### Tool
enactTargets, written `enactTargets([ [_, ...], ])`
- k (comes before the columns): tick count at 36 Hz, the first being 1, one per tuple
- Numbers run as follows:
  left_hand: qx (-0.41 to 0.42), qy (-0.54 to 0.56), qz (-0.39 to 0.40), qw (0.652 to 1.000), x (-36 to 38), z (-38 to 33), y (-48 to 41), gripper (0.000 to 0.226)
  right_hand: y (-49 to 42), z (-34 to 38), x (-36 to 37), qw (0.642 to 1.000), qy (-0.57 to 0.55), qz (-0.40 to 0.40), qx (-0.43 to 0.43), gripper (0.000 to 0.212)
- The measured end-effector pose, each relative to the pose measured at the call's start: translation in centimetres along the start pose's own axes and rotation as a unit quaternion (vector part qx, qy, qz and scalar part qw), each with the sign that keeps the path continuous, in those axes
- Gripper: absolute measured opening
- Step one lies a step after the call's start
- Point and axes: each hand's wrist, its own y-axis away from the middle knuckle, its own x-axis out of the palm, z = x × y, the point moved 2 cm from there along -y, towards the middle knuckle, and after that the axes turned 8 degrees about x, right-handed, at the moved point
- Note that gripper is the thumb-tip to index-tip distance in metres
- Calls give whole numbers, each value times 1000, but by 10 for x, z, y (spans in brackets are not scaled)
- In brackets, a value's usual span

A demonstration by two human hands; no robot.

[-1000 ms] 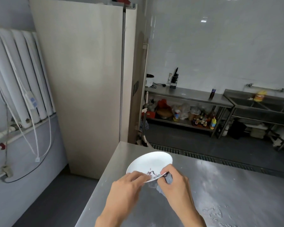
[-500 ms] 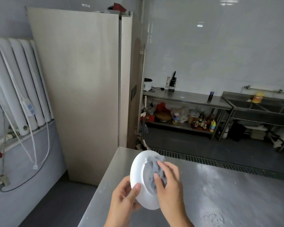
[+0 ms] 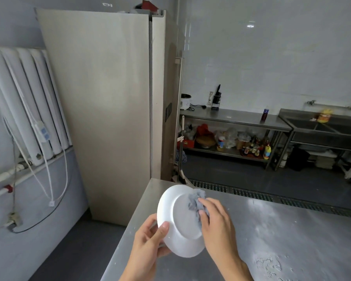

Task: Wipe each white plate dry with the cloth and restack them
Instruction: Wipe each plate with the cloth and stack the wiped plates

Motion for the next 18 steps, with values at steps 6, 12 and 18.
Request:
enactTargets([
  [6,16,-28,14,999,5,-4,0,31,-7,26,2,999,-11,33,-25,41],
  [12,34,-36,6,999,14,-9,-3,18,7,51,11,991,-52,67,-103,41],
  [18,48,-11,-69,996,6,-13,-13,28,26,55,18,974,-15,105,-200,56],
])
